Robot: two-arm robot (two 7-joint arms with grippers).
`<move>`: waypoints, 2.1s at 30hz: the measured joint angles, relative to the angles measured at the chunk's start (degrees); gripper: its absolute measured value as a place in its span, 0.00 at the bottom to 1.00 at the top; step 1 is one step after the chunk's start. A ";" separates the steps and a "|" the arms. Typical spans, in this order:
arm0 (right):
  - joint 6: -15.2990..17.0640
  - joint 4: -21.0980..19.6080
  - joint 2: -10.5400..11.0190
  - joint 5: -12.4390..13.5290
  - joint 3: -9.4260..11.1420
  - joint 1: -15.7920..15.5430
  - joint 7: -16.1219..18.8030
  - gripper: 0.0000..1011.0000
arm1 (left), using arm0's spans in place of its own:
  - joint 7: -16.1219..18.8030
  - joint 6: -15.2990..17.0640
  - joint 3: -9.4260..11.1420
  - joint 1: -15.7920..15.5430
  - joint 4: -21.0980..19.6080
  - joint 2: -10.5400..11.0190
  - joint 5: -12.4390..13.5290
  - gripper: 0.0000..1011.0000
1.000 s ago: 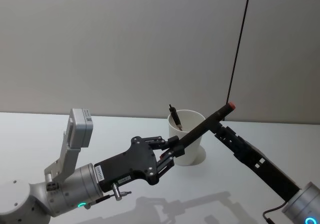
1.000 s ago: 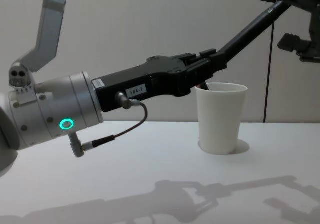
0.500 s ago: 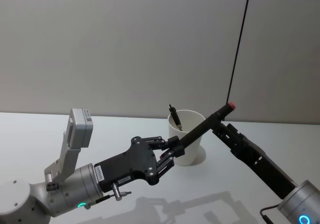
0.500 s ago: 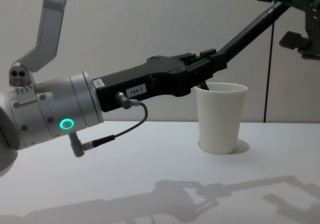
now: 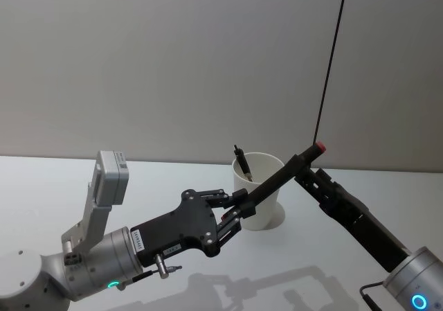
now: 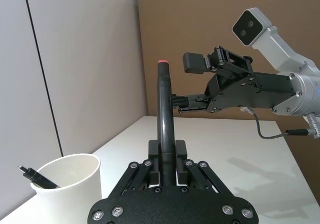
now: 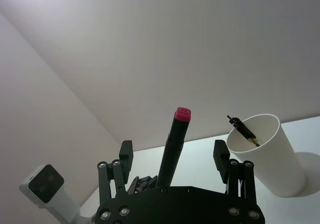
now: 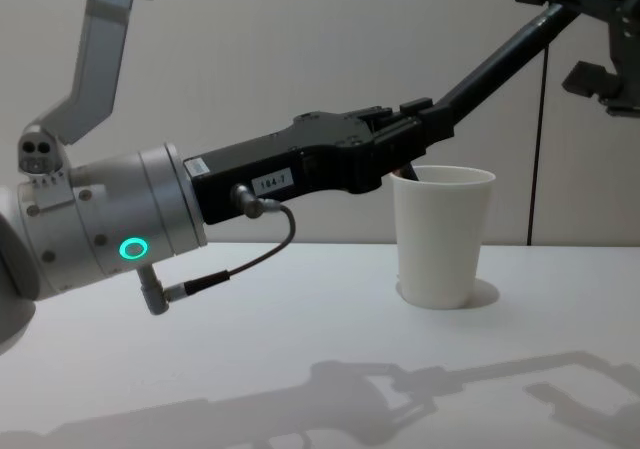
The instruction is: Place the pen into the pen holder.
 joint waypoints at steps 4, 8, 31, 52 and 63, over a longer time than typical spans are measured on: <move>-0.08 0.03 -0.02 -0.09 -0.04 0.08 -0.15 0.99 | 0.00 0.00 0.00 0.00 0.00 0.00 0.00 0.19; -0.17 0.06 -0.02 -0.14 -0.08 0.12 -0.30 0.99 | 0.00 0.00 0.00 0.00 0.00 0.00 0.00 0.19; 0.18 0.76 0.16 1.00 -1.43 0.48 -0.13 0.99 | 0.00 0.00 0.00 0.00 0.00 0.00 0.00 0.19; -0.23 1.06 -0.24 1.12 -2.94 1.42 -1.22 0.99 | 0.00 0.00 0.00 0.00 0.00 0.00 0.00 0.19; -0.48 1.15 -0.39 1.08 -3.32 1.72 -1.72 0.99 | 0.00 0.00 0.00 0.00 0.00 0.00 0.00 0.19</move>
